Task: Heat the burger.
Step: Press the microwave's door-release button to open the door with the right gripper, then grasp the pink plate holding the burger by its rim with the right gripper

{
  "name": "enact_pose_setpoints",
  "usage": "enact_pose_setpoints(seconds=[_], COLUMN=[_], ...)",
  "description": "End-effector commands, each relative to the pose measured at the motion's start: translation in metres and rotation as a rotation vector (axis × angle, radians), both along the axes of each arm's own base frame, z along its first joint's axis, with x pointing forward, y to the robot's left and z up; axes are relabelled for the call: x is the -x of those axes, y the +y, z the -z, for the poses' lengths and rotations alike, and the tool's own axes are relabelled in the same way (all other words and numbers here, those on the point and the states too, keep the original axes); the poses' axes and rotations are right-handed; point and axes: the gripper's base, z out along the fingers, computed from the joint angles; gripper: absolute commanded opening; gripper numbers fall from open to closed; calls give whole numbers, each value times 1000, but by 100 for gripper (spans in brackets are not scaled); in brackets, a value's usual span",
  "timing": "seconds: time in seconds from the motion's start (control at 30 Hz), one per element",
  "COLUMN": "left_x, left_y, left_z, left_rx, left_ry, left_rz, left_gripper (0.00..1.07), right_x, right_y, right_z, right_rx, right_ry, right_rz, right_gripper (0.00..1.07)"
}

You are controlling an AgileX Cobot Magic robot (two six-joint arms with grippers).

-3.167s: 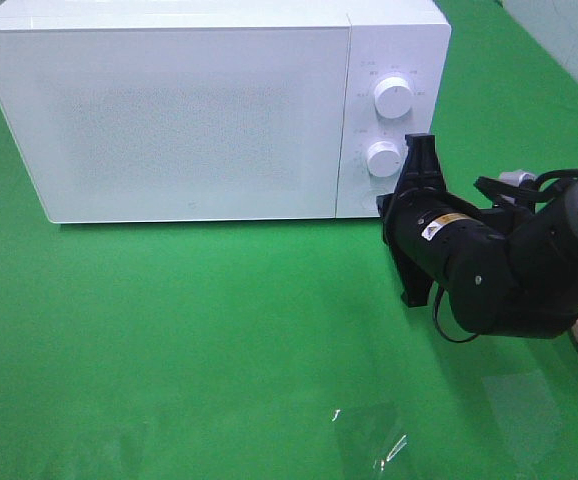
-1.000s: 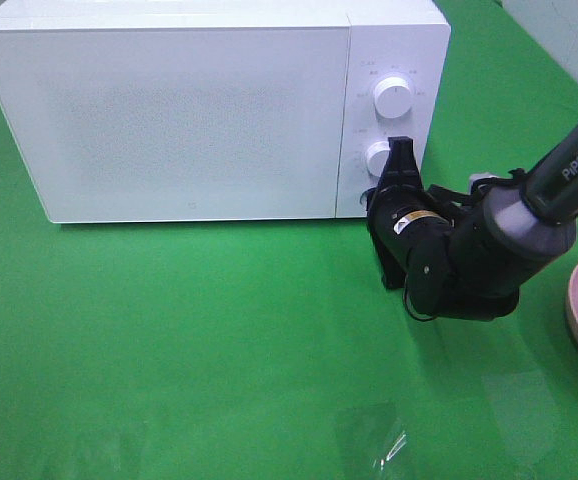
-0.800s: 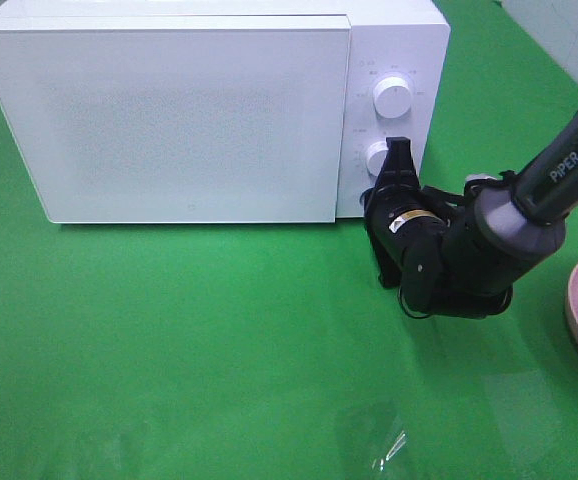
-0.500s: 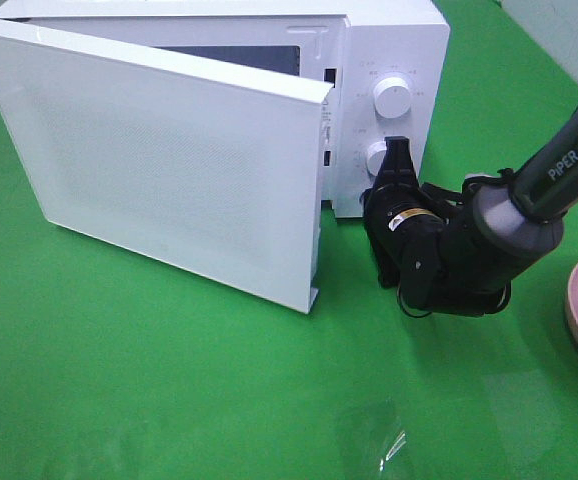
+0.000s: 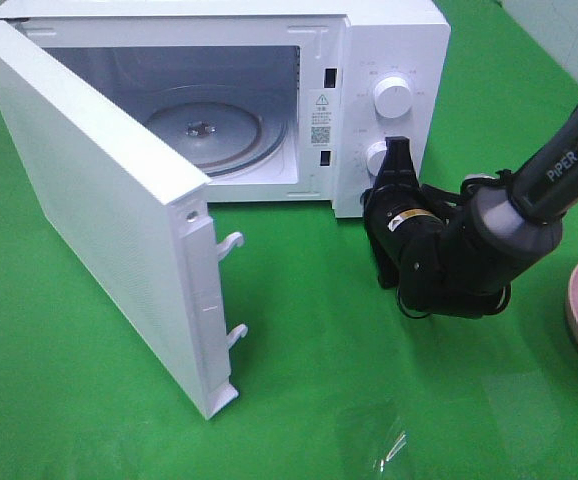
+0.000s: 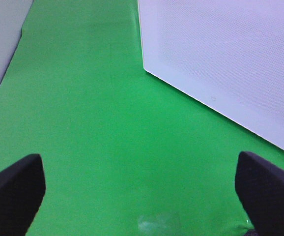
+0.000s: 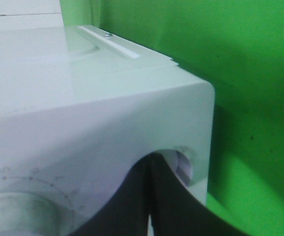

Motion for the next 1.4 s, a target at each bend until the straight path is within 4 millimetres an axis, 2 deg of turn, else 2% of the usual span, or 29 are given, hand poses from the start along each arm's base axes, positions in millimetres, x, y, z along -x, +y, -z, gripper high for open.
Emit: enact_pose_setpoints(seconds=[0.03, 0.47, 0.77, 0.97, 1.07, 1.2, 1.23, 1.4], left_x=[2, 2, 2, 2, 2, 2, 2, 2], left_y=[0, 0, 0, 0, 0, 0, 0, 0], left_z=[0, 0, 0, 0, 0, 0, 0, 0], left_rx=[4, 4, 4, 4, 4, 4, 4, 4], left_ry=[-28, -28, -28, -28, -28, -28, -28, -28], left_rz=[6, 6, 6, 6, 6, 6, 6, 6], left_gripper=[98, 98, 98, 98, 98, 98, 98, 98], right_x=[-6, 16, 42, 54, 62, 68, 73, 78], right_y=[-4, -6, -8, -9, -10, -11, -12, -13], right_z=[-30, -30, -40, -58, -71, -80, -86, -91], right_rx=[-34, -29, 47, 227, 409, 522, 623, 723], right_ry=[-196, 1, 151, 198, 231, 240, 247, 252], right_rz=[4, -99, -228, -352, -467, -546, -622, -704], right_gripper=[0, 0, 2, 3, 4, 5, 6, 7])
